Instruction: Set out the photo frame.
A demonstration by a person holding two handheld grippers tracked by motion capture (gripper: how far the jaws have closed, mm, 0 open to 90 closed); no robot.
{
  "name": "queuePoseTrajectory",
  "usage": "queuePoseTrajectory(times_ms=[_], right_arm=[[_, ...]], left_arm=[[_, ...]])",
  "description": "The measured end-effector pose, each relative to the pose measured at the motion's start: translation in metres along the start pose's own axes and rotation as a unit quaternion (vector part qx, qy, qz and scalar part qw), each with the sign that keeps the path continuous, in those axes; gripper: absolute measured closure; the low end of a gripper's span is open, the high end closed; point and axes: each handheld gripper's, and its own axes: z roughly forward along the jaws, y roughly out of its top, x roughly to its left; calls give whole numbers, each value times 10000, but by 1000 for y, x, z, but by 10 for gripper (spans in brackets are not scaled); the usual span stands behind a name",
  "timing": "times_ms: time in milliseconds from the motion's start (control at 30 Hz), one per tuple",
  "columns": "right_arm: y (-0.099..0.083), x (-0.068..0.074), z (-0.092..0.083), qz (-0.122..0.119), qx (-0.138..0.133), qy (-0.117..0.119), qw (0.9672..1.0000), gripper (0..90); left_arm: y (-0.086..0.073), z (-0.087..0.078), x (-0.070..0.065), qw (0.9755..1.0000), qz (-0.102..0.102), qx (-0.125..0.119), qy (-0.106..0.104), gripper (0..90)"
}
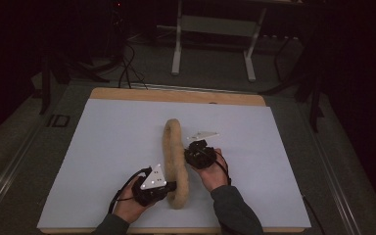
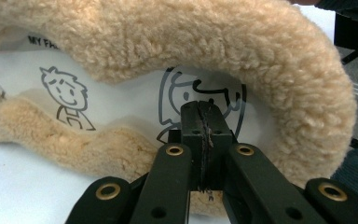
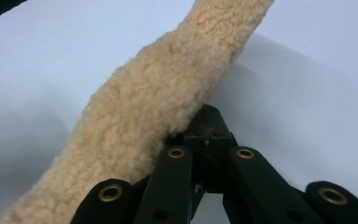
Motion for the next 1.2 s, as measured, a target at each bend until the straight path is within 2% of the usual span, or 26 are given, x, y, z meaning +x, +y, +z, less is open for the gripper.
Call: queuePoseTrajectory(times_ms=[200, 300, 500, 767, 900, 1033, 1200], right_arm=[[3, 1, 1, -105, 97, 55, 9999, 900], [4, 1, 1, -193, 134, 86, 9997, 900], [5, 1, 1, -223, 198, 169, 9994, 900], [9, 3, 3, -303, 332, 193, 9988, 900], [12, 2, 2, -446, 403, 201, 9980, 900], [13, 1, 2, -514, 416, 211, 9976, 900], [11, 0, -1, -554, 368, 203, 9976, 900]], left_arm=[[2, 5, -1, 10000, 10, -46, 68, 900], [4, 7, 1, 9998, -57, -89, 155, 900], [8, 9, 4, 9993, -132, -160, 300, 900], [14, 16, 4, 9989, -190, -253, 357, 900], [17, 18, 4, 9985, -194, -312, 409, 900], [17, 18, 4, 9985, -178, -299, 417, 900], [16, 17, 4, 9988, -82, -167, 461, 900]])
